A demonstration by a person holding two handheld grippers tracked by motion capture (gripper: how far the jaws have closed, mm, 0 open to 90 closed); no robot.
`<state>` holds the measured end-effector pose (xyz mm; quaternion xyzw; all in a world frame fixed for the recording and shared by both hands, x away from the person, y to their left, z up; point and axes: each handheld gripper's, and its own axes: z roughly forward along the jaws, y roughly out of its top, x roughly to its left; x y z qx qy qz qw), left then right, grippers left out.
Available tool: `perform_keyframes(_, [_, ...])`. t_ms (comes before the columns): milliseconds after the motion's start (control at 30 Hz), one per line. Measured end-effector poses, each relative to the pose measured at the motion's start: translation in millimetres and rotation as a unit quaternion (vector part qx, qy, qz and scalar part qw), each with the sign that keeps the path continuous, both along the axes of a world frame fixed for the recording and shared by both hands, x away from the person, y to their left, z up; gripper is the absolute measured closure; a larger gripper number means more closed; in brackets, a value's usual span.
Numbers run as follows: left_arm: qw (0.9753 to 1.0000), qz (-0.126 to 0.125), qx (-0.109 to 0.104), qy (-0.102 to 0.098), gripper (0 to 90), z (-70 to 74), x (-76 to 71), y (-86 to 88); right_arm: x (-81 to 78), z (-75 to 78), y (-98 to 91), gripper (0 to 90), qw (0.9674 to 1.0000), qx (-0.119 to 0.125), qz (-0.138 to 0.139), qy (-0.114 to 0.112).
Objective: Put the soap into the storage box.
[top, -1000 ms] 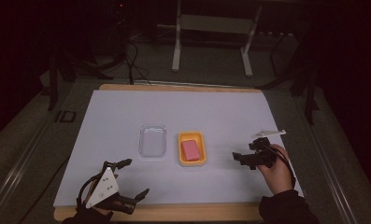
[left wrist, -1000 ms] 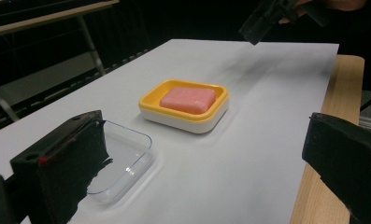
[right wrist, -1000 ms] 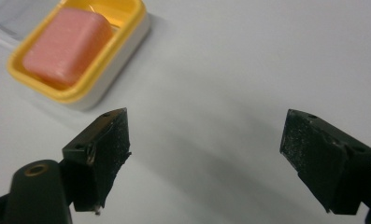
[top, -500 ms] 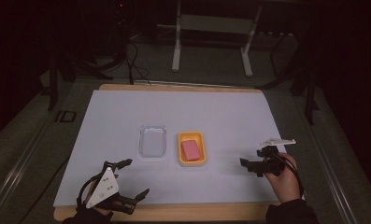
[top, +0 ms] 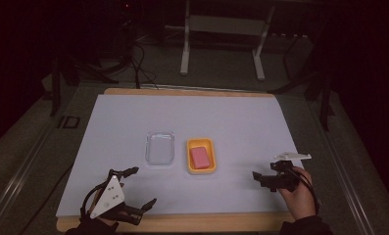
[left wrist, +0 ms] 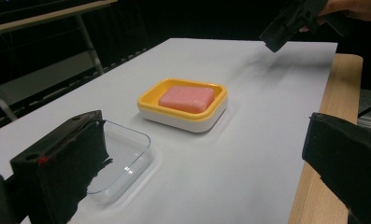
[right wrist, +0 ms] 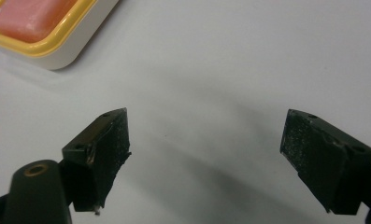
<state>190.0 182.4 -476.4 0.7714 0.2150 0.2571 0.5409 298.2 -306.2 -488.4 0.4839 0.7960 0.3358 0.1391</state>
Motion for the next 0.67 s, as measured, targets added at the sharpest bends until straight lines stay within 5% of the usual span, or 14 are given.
perform_keyframes(400, [1.0, -0.005, 0.001, 0.004, 0.6, -0.5, 0.6, -0.7, 2.3, -3.3, -1.0, 14.6, 0.9988, 0.039, 0.004, -0.029])
perform_keyframes(667, [1.0, -0.006, 0.002, 0.003, 0.6, -0.5, 0.7, -1.1, 3.1, -5.1, 3.2, 14.6, 0.9987, 0.036, 0.014, -0.034])
